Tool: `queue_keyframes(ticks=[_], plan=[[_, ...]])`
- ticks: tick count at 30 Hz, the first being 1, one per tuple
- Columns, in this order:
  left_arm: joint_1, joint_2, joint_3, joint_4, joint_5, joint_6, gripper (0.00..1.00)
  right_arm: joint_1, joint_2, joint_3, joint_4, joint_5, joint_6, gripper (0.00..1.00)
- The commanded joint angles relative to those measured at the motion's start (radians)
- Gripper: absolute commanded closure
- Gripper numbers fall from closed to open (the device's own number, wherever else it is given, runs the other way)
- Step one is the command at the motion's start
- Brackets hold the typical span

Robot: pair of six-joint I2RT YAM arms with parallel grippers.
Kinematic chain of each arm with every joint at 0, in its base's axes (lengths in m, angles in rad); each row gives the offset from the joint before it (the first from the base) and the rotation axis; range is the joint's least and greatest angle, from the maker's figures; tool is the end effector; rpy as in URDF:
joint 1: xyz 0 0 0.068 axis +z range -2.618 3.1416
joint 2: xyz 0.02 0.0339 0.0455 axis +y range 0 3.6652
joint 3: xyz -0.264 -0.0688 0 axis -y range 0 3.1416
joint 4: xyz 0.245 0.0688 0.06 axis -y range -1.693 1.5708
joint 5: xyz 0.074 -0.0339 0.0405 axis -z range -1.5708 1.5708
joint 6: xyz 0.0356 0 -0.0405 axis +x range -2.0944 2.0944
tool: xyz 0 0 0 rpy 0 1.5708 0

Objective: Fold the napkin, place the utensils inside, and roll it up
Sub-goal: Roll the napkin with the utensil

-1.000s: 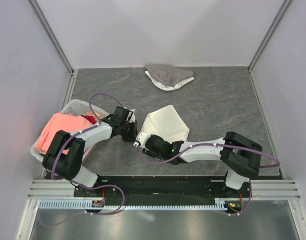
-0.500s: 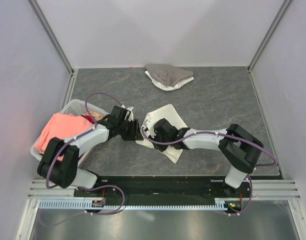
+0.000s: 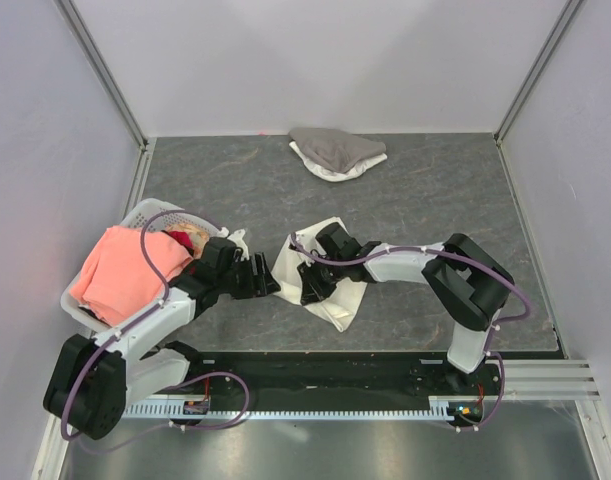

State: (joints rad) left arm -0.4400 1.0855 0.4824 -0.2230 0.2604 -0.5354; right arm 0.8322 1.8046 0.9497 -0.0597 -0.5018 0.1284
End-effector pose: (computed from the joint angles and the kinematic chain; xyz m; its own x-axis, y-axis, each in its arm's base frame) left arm 0.1826 -0.0961 0.1778 -0.8627 -0.1387 -0.4863 0.1504 0.8478 -0.5086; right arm 0.2239 0.2714 0.1415 -0.6373 -0.5332 -0.5563 -0.7706 0.4452 0.4561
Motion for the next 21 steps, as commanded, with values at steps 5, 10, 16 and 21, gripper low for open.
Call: queue_keyframes(ticks=[5, 10, 16, 21], plan=[[-0.003, -0.082, -0.09, 0.148, -0.067, -0.084, 0.28, -0.039, 0.119, 0.004, -0.092, -0.142, 0.016, 0.77], [-0.003, -0.072, -0.12, 0.241, -0.072, -0.109, 0.27, -0.044, 0.14, -0.002, -0.092, -0.145, 0.013, 0.77], [0.0, -0.039, -0.136, 0.287, -0.145, -0.121, 0.3, -0.05, 0.142, -0.009, -0.091, -0.149, 0.013, 0.78], [0.0, 0.005, -0.145, 0.349, -0.136, -0.118, 0.39, -0.056, 0.147, -0.009, -0.091, -0.155, 0.011, 0.78]])
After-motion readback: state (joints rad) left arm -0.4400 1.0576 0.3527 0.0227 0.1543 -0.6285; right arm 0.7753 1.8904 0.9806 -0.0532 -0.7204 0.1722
